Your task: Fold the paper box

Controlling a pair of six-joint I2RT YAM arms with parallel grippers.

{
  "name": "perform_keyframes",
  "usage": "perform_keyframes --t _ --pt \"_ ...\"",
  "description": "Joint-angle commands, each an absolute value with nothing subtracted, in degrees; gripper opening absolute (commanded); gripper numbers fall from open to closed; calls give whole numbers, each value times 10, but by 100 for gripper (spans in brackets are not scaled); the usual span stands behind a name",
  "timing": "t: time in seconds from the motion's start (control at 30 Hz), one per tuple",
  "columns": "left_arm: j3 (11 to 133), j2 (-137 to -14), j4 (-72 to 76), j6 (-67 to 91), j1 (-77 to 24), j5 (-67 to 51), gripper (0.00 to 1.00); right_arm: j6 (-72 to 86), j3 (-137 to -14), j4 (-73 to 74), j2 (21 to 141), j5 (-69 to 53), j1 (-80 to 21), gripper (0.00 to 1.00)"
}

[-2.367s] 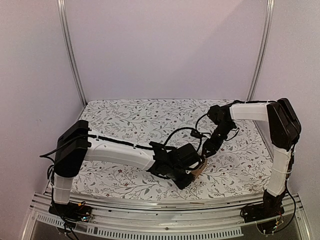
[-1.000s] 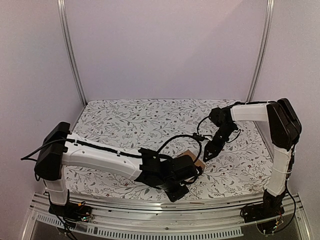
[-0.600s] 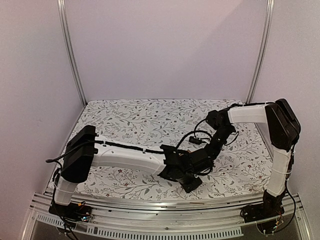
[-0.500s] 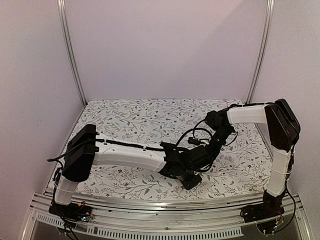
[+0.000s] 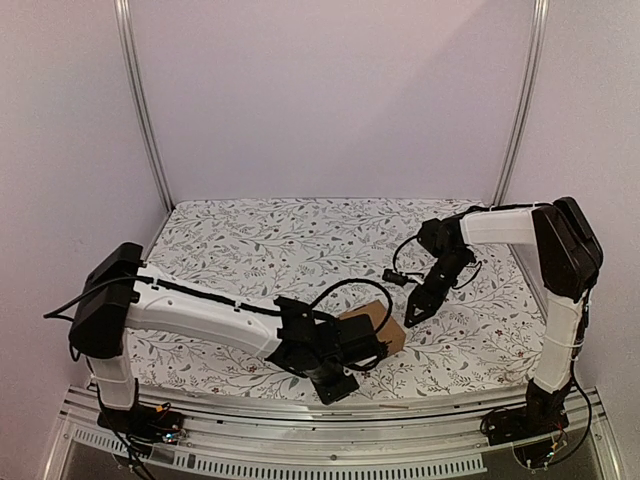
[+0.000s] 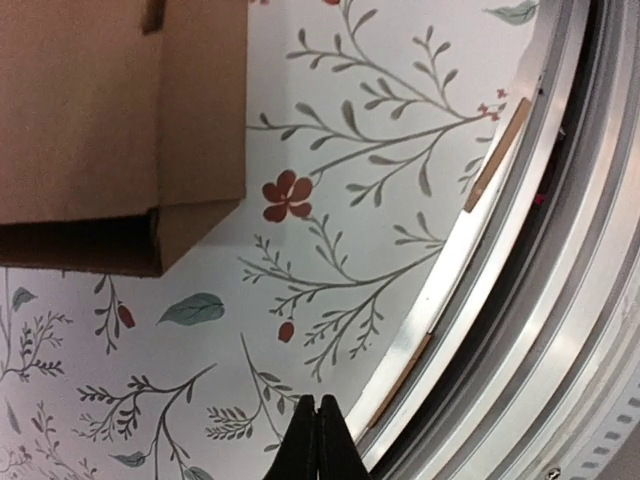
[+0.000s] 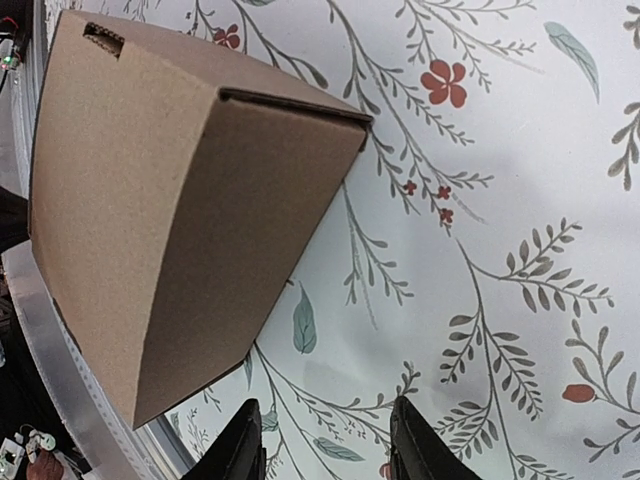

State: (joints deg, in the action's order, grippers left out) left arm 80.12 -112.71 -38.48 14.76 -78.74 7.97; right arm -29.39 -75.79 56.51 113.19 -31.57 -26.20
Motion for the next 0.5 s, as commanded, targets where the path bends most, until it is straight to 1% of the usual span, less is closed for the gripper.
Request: perform_keyframes --t 0.0,0.1,0.33,0.4,0.47 --pt "765 -1112 -375 146 -745 86 0 -292 -759 561 1127 -310 -264 42" --pt "822 -1143 -367 118 -737 76 0 -293 -757 566 1129 -316 -272 42" --pt "1004 -1268 -364 93 -712 26 0 -281 -763 591 1142 -355 -312 39" --pt "1028 -1283 -369 96 -710 28 0 -275 -755 592 1139 -365 -317 39" --pt "1024 -1280 -373 102 -710 34 0 -274 -752 592 1133 -358 -317 39"
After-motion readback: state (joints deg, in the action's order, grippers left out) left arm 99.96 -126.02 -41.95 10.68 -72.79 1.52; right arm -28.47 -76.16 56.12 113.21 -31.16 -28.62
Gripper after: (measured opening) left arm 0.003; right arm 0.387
